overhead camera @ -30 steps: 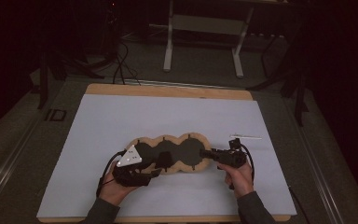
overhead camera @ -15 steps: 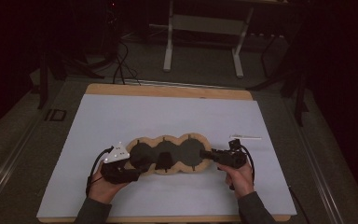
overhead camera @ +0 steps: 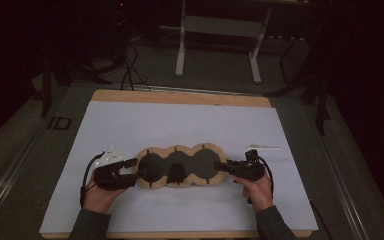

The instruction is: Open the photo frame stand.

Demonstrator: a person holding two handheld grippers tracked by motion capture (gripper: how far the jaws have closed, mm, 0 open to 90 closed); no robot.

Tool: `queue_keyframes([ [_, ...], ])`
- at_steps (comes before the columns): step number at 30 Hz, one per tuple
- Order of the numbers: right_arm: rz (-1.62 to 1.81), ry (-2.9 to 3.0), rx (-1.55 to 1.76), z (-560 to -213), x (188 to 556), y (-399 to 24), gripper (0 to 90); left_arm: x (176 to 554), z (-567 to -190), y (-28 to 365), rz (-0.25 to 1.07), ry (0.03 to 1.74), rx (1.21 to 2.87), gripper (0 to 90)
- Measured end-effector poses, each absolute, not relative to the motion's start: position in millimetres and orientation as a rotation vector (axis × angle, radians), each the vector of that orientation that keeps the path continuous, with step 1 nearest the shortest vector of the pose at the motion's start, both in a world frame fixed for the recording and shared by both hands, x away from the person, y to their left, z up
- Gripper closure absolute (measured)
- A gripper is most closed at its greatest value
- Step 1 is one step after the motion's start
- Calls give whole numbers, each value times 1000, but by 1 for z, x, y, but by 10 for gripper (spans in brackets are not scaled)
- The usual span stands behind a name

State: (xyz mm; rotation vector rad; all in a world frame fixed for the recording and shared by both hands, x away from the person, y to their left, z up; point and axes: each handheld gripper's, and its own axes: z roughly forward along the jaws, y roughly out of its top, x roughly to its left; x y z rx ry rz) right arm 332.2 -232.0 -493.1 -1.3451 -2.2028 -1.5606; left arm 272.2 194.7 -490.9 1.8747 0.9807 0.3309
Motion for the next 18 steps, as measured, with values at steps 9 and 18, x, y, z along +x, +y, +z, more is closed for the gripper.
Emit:
queue_keyframes([
  [9,-1555,-2217,-1336,-493,332,-232,563,280,-499,203,344,1021,1897,411],
  [18,-1558,-2247,-1316,-492,331,-232,563,290,-509,207,300,1071,1905,403],
])
